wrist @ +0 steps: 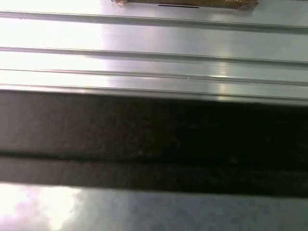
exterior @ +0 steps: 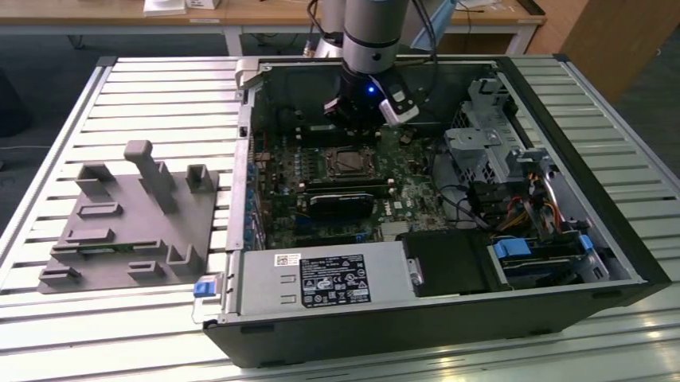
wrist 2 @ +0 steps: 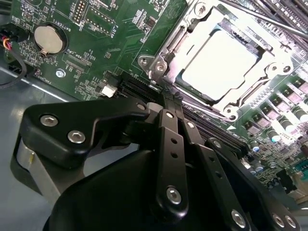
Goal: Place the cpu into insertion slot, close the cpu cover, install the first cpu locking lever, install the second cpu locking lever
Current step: 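Install the first cpu locking lever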
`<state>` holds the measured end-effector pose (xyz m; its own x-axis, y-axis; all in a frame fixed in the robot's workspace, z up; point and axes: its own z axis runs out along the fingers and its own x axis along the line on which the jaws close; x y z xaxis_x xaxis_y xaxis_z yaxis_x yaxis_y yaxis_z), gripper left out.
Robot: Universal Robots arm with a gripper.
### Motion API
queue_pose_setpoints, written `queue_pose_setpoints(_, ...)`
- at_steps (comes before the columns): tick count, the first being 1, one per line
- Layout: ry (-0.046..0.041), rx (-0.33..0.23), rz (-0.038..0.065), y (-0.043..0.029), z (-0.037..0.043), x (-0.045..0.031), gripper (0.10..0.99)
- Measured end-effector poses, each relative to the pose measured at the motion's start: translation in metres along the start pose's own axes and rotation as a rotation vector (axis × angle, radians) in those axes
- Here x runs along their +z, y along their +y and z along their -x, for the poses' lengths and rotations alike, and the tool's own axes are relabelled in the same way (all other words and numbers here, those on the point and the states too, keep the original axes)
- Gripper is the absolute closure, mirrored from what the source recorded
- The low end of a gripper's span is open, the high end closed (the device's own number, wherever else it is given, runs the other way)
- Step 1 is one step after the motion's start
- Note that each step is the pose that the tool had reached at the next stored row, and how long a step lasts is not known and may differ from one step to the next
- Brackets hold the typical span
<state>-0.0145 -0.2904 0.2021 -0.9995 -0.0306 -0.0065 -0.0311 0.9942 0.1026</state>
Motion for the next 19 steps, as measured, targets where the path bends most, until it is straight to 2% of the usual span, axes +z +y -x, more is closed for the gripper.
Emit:
queue_pose_setpoints(2,-0.0001,0.000,-0.002,0.0001,0.0001,0.0000,0.973)
queue_pose_setpoints(6,0.0007,0.000,-0.025,-0.0001,0.0000,0.0004,0.973)
queue_pose_setpoints(13,0.0018,0.000,-0.052,-0.0004,0.0003,0.0028,0.973)
queue_pose_setpoints(16,0.0021,0.000,-0.057,-0.0003,0.0007,0.0040,0.973)
queue_pose_setpoints(19,0.0020,0.000,-0.058,0.0003,0.0015,0.0051,0.973)
